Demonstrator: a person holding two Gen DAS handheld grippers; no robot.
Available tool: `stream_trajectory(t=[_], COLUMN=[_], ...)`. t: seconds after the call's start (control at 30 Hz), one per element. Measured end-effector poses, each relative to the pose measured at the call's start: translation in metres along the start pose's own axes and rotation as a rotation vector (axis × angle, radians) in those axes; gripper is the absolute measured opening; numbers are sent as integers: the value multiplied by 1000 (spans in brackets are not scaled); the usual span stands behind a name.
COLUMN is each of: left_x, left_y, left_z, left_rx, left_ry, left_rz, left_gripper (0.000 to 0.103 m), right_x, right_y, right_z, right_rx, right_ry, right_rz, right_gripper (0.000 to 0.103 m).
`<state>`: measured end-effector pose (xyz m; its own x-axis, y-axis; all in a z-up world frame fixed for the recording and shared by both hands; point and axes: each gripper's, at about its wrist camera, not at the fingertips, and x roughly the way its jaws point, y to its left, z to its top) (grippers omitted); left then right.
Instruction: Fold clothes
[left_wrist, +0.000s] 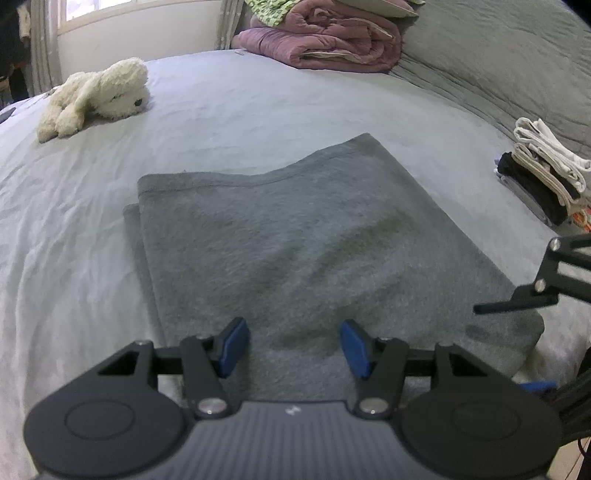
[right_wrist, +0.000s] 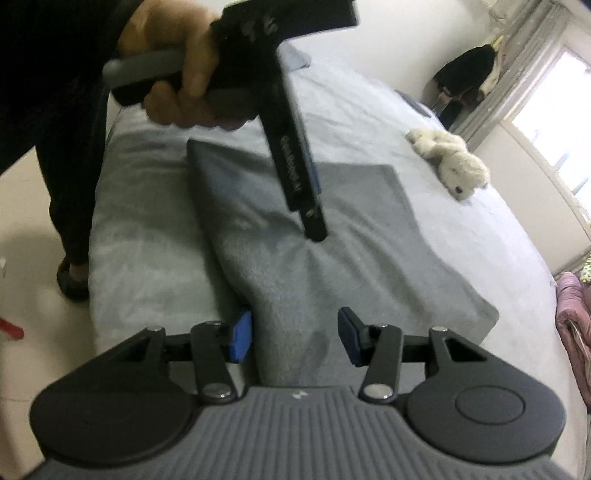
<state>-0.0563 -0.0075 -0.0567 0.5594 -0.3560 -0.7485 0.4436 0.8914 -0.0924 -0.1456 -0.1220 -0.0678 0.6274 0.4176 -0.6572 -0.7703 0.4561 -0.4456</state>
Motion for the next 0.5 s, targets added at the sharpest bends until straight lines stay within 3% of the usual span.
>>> stream_trajectory(t=[0.2,0.33,0.5], left_x=[0,0,0], left_y=[-4,-4,-2], left_z=[0,0,0], left_rx=[23,32,19], left_ry=[0,-2,0], left_rz=[15,19,11], left_gripper=[59,59,59], right_x=[-9,-5,-2], right_y=[-10,-5,-14], right_z=[3,2,-2], right_rx=[36,9,14], right_ry=[-43,-19,-3], right_rz=[-36,-8,-32], right_gripper=[50,50,50])
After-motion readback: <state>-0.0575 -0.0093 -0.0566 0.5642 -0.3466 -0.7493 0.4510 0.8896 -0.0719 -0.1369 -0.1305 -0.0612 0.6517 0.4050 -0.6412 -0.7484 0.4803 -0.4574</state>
